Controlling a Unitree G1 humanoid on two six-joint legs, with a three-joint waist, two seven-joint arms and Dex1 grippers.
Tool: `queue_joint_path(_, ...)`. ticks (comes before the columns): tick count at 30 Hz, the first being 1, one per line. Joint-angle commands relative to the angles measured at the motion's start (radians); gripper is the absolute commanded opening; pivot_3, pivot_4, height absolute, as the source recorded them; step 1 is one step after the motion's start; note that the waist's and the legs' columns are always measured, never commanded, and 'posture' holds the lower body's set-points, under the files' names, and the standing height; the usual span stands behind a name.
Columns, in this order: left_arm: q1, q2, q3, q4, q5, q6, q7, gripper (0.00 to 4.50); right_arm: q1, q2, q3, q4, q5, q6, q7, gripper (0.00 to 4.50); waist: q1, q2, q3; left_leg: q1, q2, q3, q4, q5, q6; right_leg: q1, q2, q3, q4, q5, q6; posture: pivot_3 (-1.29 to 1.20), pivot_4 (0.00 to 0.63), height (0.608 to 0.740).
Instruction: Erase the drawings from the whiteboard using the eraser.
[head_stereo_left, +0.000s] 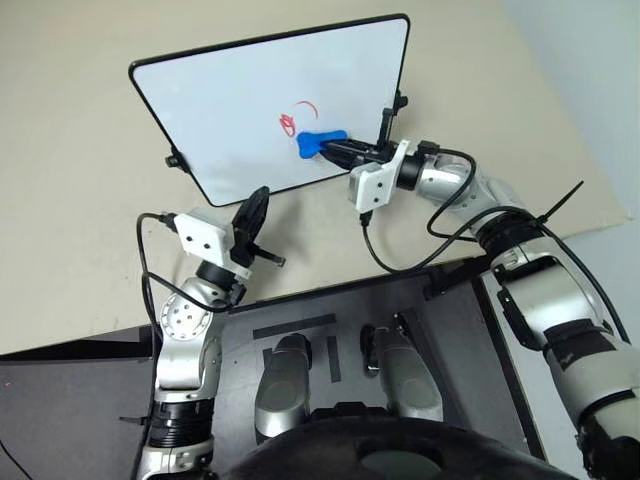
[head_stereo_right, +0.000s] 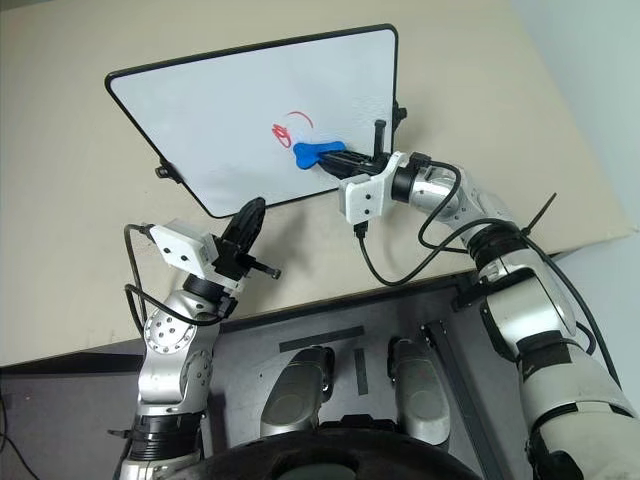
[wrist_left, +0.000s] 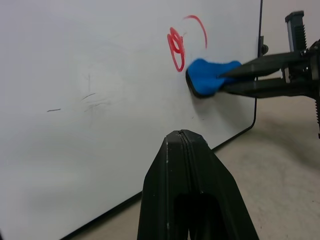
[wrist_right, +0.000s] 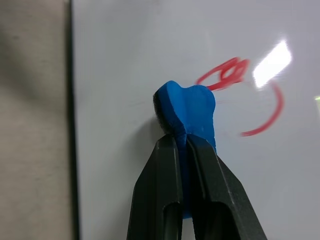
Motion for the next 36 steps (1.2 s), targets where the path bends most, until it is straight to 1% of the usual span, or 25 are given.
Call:
queue_joint_path(1, -0.011, 0.001, 0.0, -0.011, 0.0, -0.022, -0.004, 0.0, -0.062, -0.02, -0.063, -0.034, -0.008, 0.008, -0.131, 0.01, -0.002, 0.0, 0.0, 0.0, 0.0, 0.0, 0.0, 0.0, 0.0, 0.0, 0.0, 0.0, 0.0, 0.001, 0.0, 0.0, 0.15, 0.74)
queue_joint_path(5, -0.016, 0.002, 0.001, -0.005, -0.001, -0.023, -0.006, 0.0, -0.074, -0.029, -0.067, -0.038, -0.027, 0.014, -0.201, 0.01, -0.002, 0.0, 0.0, 0.0, 0.0, 0.0, 0.0, 0.0, 0.0, 0.0, 0.0, 0.0, 0.0, 0.003, -0.001, 0.0, 0.15, 0.74)
queue_joint_path(8, -0.018, 0.002, 0.001, -0.003, -0.001, -0.024, -0.007, 0.0, -0.074, -0.026, -0.049, -0.02, -0.028, 0.013, -0.197, 0.01, -0.002, 0.0, 0.0, 0.0, 0.0, 0.0, 0.0, 0.0, 0.0, 0.0, 0.0, 0.0, -0.001, 0.002, 0.0, 0.0, 0.15, 0.74)
queue_joint_path(13, -0.02, 0.003, 0.001, -0.003, -0.001, -0.025, -0.01, 0.0, -0.034, -0.001, -0.014, -0.002, 0.015, -0.01, -0.094, 0.01, -0.004, 0.0, 0.0, 0.0, 0.0, 0.0, 0.0, 0.0, 0.0, -0.001, 0.0, 0.0, -0.002, 0.002, 0.001, 0.0, 0.15, 0.74)
queue_joint_path(19, -0.025, 0.004, 0.0, 0.002, -0.002, -0.026, -0.014, 0.0, 0.011, 0.032, 0.024, 0.002, 0.08, -0.006, 0.085, 0.01, -0.004, 0.0, 0.0, 0.001, 0.0, 0.0, -0.001, 0.0, -0.001, -0.001, 0.0, 0.0, -0.002, 0.002, 0.001, 0.0, 0.15, 0.74)
queue_joint_path(23, -0.031, 0.003, -0.001, 0.01, -0.002, -0.029, -0.017, 0.0, 0.018, 0.037, 0.025, -0.007, 0.078, 0.008, 0.115, 0.01, -0.004, 0.0, 0.0, -0.002, 0.0, 0.0, 0.0, 0.0, -0.001, -0.003, 0.0, 0.0, -0.002, 0.001, 0.001, 0.0, 0.15, 0.74)
queue_joint_path(25, -0.033, 0.002, -0.002, 0.014, -0.002, -0.031, -0.018, 0.0, 0.012, 0.039, 0.017, -0.014, 0.068, 0.015, 0.098, 0.01, -0.004, 0.0, 0.0, -0.004, 0.0, 0.0, 0.0, 0.0, -0.001, -0.004, 0.0, 0.0, -0.002, 0.002, 0.001, 0.0, 0.15, 0.74)
queue_joint_path(32, -0.036, 0.0, -0.004, 0.016, -0.003, -0.032, -0.022, 0.0, -0.043, 0.021, -0.037, -0.058, -0.018, 0.019, -0.139, 0.01, -0.004, 0.0, 0.0, -0.004, 0.0, 0.0, 0.0, -0.001, -0.001, -0.006, 0.0, 0.0, -0.002, 0.002, 0.001, 0.0, 0.15, 0.74)
queue_joint_path(36, -0.032, -0.001, -0.004, 0.013, -0.002, -0.031, -0.023, 0.0, -0.056, 0.015, -0.048, -0.08, -0.027, 0.006, -0.218, 0.01, -0.004, 0.0, 0.0, -0.004, 0.0, 0.0, 0.0, -0.001, -0.001, -0.007, 0.0, 0.0, -0.001, 0.004, -0.001, 0.0, 0.15, 0.74)
